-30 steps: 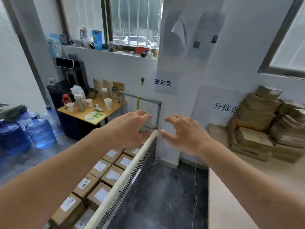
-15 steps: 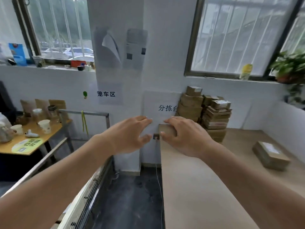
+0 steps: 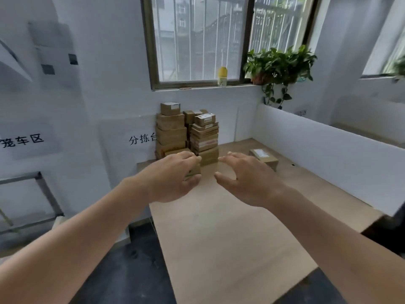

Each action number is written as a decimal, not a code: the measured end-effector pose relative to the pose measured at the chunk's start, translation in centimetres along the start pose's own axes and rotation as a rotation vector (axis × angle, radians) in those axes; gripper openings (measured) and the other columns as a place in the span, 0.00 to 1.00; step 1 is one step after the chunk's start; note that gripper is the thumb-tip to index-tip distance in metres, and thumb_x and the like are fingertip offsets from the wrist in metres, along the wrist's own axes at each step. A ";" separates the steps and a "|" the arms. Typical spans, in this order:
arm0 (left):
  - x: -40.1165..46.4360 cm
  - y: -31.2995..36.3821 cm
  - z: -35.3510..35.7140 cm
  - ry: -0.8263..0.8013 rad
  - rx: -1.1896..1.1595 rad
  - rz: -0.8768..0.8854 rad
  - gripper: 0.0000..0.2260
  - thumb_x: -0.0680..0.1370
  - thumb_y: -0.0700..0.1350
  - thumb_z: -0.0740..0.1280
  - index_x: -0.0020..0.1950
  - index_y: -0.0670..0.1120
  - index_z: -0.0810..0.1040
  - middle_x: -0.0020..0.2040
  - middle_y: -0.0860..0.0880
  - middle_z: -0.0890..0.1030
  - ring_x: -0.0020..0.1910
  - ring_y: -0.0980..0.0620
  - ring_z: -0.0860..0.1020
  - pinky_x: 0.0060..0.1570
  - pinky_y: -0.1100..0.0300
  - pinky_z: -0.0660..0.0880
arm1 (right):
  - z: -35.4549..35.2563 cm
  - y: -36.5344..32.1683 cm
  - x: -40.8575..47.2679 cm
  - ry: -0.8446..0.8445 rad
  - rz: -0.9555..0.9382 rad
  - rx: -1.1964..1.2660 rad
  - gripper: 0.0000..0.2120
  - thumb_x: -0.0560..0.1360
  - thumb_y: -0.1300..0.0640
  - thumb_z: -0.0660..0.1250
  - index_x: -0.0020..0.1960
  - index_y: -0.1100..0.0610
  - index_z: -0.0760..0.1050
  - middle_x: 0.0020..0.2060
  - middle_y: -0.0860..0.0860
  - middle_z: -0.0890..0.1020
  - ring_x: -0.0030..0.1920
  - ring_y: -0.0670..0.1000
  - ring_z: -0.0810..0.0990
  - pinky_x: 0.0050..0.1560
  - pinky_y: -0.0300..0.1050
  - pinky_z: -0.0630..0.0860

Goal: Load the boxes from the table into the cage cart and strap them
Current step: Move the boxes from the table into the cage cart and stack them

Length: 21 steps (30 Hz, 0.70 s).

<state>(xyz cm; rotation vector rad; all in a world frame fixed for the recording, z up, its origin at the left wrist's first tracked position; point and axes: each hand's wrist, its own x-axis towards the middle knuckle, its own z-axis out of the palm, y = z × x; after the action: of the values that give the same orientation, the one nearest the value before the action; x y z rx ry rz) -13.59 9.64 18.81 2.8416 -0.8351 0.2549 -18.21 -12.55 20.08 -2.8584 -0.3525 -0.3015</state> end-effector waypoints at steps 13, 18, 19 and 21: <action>14.1 14.9 5.5 -0.063 0.050 0.070 0.30 0.85 0.63 0.55 0.84 0.52 0.59 0.82 0.52 0.62 0.79 0.49 0.64 0.75 0.51 0.67 | -2.7 21.3 -1.1 -0.008 0.126 -0.026 0.35 0.75 0.27 0.51 0.77 0.40 0.66 0.77 0.45 0.69 0.75 0.51 0.69 0.70 0.55 0.72; 19.6 21.6 9.0 -0.101 0.068 0.019 0.30 0.85 0.63 0.53 0.84 0.52 0.56 0.83 0.50 0.59 0.82 0.47 0.57 0.78 0.50 0.62 | -3.6 30.6 -1.5 -0.057 0.121 -0.064 0.34 0.78 0.29 0.52 0.78 0.43 0.65 0.78 0.45 0.67 0.77 0.51 0.67 0.71 0.55 0.71; 20.7 22.7 9.7 -0.107 0.072 0.013 0.30 0.85 0.63 0.53 0.84 0.52 0.56 0.84 0.50 0.58 0.83 0.46 0.56 0.78 0.50 0.61 | -3.7 32.3 -1.4 -0.066 0.120 -0.068 0.32 0.79 0.30 0.54 0.78 0.44 0.66 0.78 0.46 0.67 0.77 0.51 0.67 0.71 0.55 0.71; 22.6 24.7 11.1 -0.123 0.071 -0.001 0.30 0.85 0.64 0.52 0.85 0.52 0.55 0.84 0.50 0.58 0.83 0.46 0.55 0.78 0.50 0.59 | -3.9 35.1 -1.2 -0.082 0.116 -0.078 0.30 0.81 0.32 0.55 0.78 0.45 0.67 0.78 0.46 0.67 0.77 0.51 0.67 0.72 0.54 0.69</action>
<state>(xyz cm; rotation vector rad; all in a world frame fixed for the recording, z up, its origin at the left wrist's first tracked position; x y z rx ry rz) -7.13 -24.92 15.56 2.9491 -0.8648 0.1129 -10.80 -46.87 15.94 -2.9594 -0.1929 -0.1806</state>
